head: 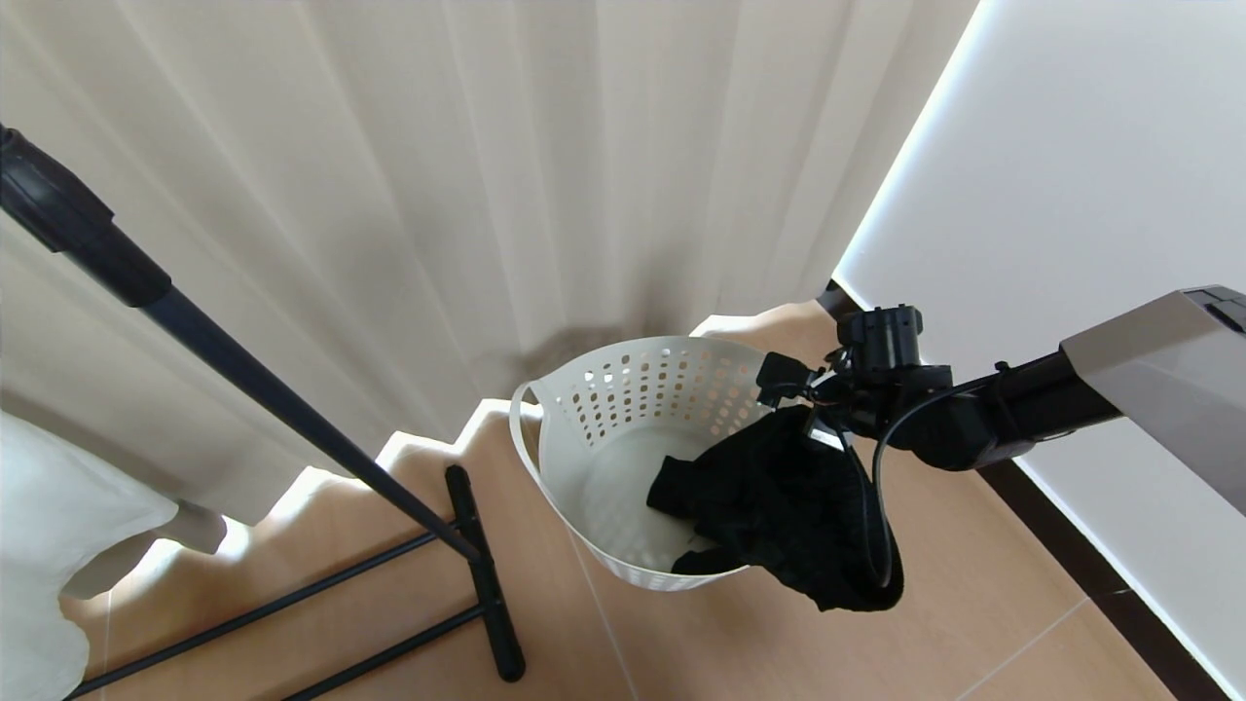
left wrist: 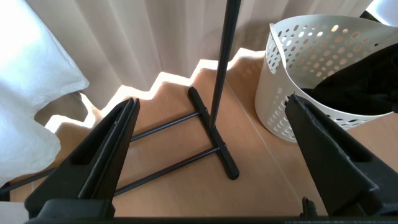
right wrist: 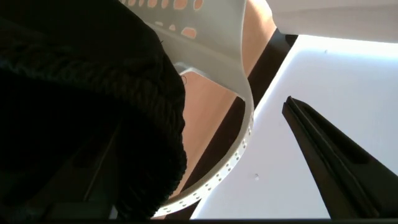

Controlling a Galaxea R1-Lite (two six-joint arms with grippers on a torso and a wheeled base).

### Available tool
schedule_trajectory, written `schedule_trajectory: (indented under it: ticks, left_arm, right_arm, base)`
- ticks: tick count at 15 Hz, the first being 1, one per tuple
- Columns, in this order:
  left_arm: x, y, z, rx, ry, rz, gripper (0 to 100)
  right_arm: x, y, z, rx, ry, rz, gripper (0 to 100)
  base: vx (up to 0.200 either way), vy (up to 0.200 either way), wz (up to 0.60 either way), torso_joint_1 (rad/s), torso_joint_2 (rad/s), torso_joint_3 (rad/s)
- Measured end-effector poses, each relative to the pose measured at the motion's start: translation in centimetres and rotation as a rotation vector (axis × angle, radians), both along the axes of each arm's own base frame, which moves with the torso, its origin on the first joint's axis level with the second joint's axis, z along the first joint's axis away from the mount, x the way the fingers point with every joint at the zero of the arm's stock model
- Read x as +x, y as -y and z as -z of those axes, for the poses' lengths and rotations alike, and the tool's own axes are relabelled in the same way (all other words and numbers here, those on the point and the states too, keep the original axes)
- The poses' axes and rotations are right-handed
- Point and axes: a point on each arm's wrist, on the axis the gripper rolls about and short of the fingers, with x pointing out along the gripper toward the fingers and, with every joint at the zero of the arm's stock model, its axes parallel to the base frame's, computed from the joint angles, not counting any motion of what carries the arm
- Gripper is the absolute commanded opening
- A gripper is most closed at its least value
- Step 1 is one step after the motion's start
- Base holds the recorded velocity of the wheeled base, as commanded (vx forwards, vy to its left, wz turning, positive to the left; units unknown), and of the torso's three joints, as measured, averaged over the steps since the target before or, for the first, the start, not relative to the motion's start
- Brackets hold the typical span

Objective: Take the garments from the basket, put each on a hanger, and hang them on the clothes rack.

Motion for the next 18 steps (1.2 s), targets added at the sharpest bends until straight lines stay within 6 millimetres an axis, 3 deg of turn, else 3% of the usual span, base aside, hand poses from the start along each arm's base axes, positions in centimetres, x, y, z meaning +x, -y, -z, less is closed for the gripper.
schedule_trajectory:
  ticks: [2, 3, 9, 12, 14, 18]
  left_arm:
    - [0.0, 0.0, 0.0, 0.000, 0.000, 0.000, 100]
    - [0.0, 0.0, 0.0, 0.000, 0.000, 0.000, 100]
    - [0.0, 0.0, 0.0, 0.000, 0.000, 0.000, 100]
    - [0.0, 0.0, 0.0, 0.000, 0.000, 0.000, 100]
    - [0.0, 0.0, 0.0, 0.000, 0.000, 0.000, 100]
    - [0.0, 0.0, 0.0, 0.000, 0.000, 0.000, 100]
  right_arm:
    - [0.1, 0.0, 0.1, 0.002, -0.001, 0.001, 100]
    - [0.1, 0.0, 0.1, 0.004, -0.001, -0.003, 0]
    - [0.0, -0.1, 0.3, 0.015, -0.007, -0.003, 0]
    - [-1.0, -1.0, -0.7, 0.105, 0.005, 0.015, 0]
    - [-3.2, -2.2, -2.7, 0.245, 0.024, 0.040, 0]
    - [-11.0, -3.8, -8.8, 0.551, 0.083, 0.035, 0]
  base:
    - [0.000, 0.000, 0.00, 0.000, 0.00, 0.000]
    - [0.000, 0.000, 0.00, 0.000, 0.00, 0.000]
    - [0.000, 0.000, 0.00, 0.000, 0.00, 0.000]
    - [0.000, 0.000, 0.00, 0.000, 0.00, 0.000]
    - [0.000, 0.000, 0.00, 0.000, 0.00, 0.000]
    - [0.000, 0.000, 0.00, 0.000, 0.00, 0.000]
